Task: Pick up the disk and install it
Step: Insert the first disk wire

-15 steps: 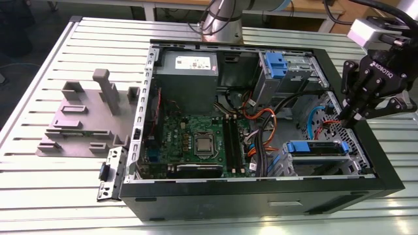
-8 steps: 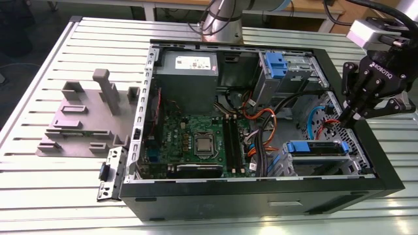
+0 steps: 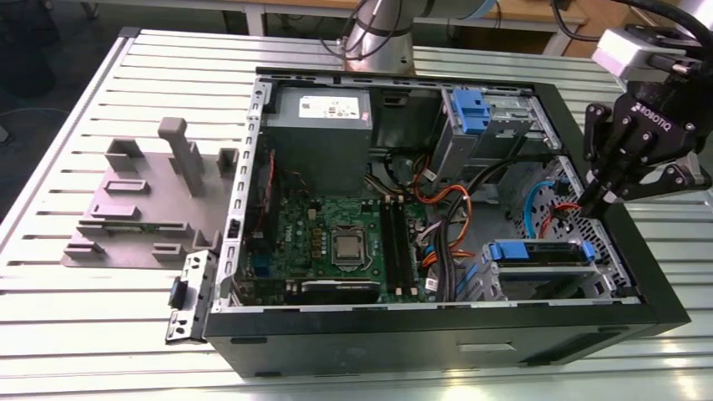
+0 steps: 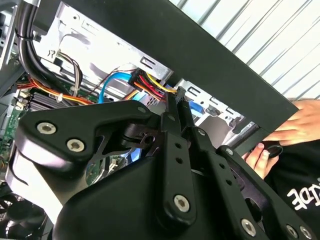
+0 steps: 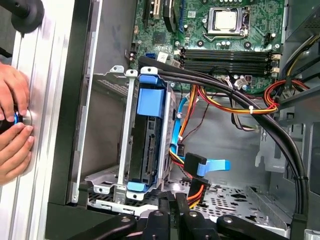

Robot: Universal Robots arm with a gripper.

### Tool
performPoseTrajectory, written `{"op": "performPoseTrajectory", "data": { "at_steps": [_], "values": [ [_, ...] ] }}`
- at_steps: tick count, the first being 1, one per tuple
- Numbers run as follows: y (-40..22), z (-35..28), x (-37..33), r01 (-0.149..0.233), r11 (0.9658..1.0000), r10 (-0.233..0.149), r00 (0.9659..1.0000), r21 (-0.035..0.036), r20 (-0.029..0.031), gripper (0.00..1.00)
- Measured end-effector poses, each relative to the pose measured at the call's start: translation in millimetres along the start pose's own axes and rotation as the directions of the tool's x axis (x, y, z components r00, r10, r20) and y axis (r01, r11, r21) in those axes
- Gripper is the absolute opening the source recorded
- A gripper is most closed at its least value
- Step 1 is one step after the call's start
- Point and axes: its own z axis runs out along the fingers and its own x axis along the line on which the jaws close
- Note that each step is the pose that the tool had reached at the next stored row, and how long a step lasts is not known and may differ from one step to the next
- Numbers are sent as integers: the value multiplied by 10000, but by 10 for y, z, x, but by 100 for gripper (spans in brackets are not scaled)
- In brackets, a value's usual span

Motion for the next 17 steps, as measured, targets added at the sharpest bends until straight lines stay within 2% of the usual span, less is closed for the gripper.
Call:
{"op": "performPoseTrajectory", "data": {
  "at_steps": [2, 4, 10, 13, 14, 17],
  "values": [
    [37, 1, -3, -9, 10000, 9, 10000, 41, -15, 17],
    [78, 3, -7, -27, 9999, 27, 10000, 138, -24, 17],
    [147, 12, -12, -106, 9984, 109, 9999, 554, -54, 17],
    [182, 18, -3, -141, 9972, 143, 9999, 740, -17, 17],
    [196, 21, 3, -147, 9969, 148, 9999, 775, 3, 17],
    [233, 23, 3, -153, 9966, 153, 9999, 809, 3, 17]
  ]
}}
